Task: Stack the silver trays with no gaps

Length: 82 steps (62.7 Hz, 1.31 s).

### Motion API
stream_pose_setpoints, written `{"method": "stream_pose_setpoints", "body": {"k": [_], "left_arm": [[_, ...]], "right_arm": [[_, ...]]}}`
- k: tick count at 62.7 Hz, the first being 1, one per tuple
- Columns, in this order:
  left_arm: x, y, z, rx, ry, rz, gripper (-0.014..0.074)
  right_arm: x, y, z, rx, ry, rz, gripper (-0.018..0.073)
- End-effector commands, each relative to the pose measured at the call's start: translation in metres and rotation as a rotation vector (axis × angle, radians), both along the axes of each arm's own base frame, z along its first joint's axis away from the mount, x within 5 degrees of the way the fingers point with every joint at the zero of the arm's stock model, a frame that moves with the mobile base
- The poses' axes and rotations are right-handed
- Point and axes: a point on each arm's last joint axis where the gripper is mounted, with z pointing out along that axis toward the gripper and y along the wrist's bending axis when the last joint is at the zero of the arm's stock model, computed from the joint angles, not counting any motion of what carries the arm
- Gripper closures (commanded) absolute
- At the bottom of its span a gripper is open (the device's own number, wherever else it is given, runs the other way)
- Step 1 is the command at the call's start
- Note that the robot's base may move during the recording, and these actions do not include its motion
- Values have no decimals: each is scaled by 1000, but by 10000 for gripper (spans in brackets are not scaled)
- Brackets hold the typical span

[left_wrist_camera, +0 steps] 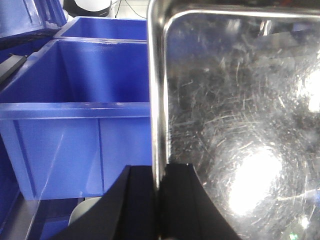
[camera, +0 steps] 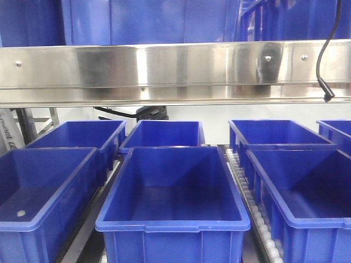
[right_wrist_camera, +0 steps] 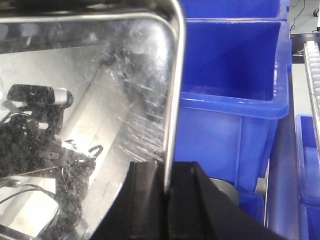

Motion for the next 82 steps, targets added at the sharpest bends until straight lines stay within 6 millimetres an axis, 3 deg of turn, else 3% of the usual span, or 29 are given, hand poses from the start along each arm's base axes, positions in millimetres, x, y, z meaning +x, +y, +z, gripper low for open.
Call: {"method": "stream_pose_setpoints", "body": {"k": [1,20,42,66,82], "left_arm": [[-1,9,10,18,-48,15,615],[-1,9,9,20,-42,18,615],[-6,15,-9,38,169,93,615],[-5,17,-36,99,298,130,615],[-2,15,-60,137,353,125,615]], "right_arm": [[-4,-1,13,-11,-64,-9,638],[-5,-1,12,-12,-49,-2,638],[-8,10,-1,-39,68,60,638],[20,31,-72,-85,310,137,638],[33,33,-100,-96,370,138,638]]}}
